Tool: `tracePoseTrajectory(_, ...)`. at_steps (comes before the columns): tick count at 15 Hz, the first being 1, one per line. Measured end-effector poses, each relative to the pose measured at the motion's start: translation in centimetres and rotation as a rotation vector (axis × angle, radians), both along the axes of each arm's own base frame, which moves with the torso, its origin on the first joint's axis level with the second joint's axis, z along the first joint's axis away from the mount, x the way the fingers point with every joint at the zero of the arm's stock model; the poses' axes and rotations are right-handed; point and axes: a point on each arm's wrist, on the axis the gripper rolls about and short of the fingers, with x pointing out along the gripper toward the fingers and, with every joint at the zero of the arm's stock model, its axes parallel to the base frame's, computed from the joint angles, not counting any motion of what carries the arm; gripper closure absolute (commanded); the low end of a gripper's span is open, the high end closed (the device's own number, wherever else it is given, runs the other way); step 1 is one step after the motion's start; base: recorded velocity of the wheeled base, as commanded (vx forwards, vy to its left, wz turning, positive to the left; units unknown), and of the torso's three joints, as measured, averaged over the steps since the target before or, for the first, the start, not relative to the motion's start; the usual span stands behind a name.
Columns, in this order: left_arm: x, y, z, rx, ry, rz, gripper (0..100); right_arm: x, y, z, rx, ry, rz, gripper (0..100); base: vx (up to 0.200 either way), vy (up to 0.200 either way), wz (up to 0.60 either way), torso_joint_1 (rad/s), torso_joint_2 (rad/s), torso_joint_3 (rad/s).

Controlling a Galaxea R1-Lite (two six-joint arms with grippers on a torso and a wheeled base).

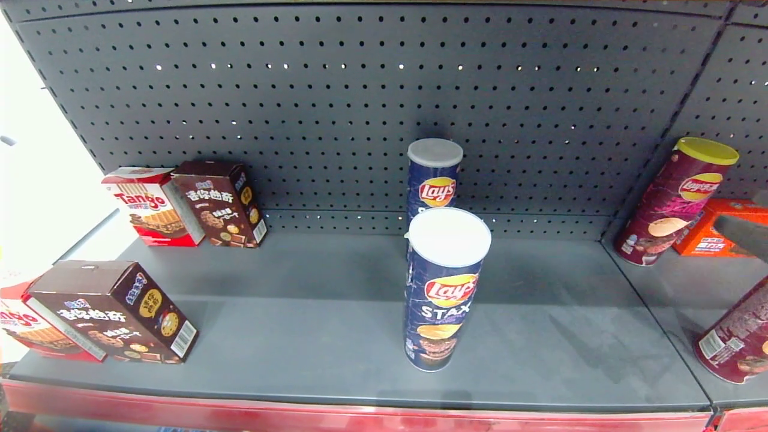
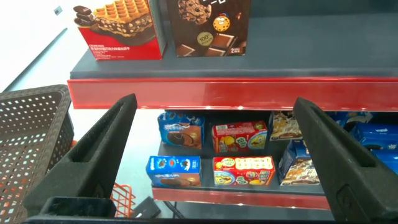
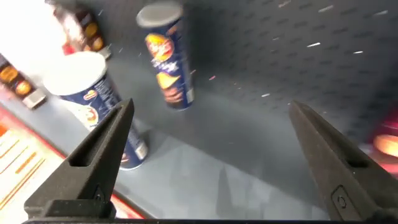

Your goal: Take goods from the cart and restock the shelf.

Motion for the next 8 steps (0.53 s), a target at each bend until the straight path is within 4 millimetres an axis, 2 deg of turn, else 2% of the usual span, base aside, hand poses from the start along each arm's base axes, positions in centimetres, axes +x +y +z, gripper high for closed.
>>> tracePoseTrajectory(4,0.0,0.0,0.0,0.0,0.0,0.0,0,-3.8,-2.6,-3.0,0.015,-0.049,-0.158,0,0.0,0.0,0.0,0.0,0.0,0.0)
tracePoseTrajectory(8,0.0,0.0,0.0,0.001,0.0,0.001,0,-7.3,-3.8,-6.8,0.025,-0.096,-0.279,0,0.0,0.0,0.0,0.0,0.0,0.0)
